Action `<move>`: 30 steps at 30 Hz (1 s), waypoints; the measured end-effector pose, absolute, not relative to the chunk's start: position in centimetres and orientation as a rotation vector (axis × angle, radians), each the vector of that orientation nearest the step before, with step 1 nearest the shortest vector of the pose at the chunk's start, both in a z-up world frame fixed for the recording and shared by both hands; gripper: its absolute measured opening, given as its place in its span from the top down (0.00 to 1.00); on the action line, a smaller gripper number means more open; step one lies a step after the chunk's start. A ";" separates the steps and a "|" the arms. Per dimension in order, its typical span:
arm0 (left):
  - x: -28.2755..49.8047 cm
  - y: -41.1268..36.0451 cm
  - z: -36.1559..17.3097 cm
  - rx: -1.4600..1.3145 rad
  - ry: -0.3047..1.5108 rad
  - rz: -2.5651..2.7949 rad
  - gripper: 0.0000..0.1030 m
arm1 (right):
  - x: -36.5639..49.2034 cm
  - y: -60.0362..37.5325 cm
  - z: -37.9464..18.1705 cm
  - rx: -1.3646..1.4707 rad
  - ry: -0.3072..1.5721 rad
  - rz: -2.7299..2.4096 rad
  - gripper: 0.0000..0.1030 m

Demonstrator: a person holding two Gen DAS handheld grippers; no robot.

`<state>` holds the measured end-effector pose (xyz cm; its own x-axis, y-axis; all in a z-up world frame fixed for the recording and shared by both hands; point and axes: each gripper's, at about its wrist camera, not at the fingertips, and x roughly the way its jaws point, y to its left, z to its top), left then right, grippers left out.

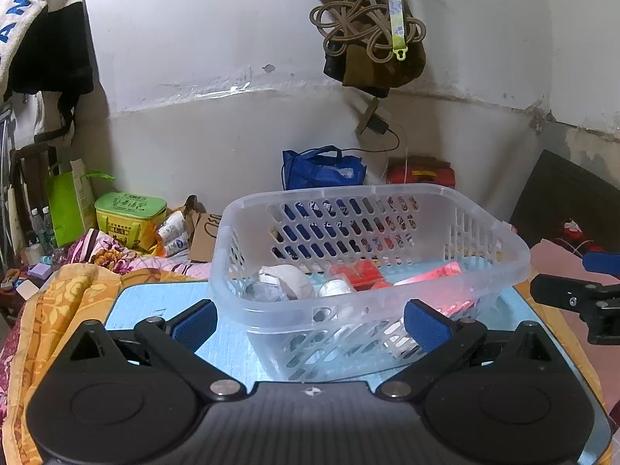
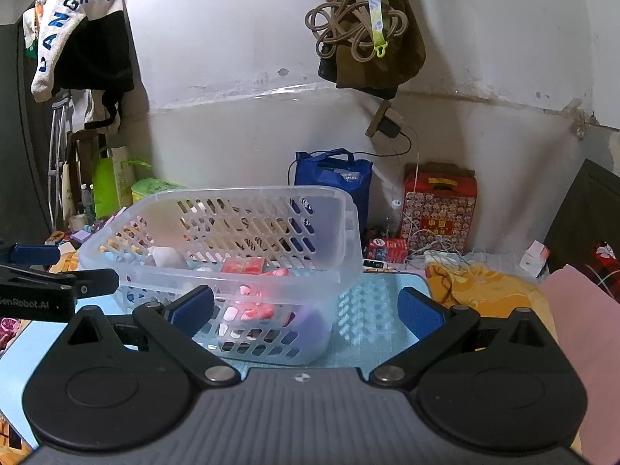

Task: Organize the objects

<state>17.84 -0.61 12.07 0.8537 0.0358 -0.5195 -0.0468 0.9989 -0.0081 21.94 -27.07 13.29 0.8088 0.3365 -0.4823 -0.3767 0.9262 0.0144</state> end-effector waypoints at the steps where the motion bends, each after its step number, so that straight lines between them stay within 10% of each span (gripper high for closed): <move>1: 17.8 -0.5 12.1 -0.023 0.545 0.045 0.00 | 22.0 -27.0 13.2 -0.084 0.502 0.380 0.00; 30: 18.0 0.5 11.2 -0.045 0.542 0.032 0.00 | 21.5 -25.4 13.0 -0.113 0.510 0.374 0.00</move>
<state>18.01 0.54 11.23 0.8564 0.0187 -0.5159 -0.0424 0.9985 -0.0342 21.47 -25.45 12.99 0.8066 0.3211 -0.4963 -0.3767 0.9263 -0.0128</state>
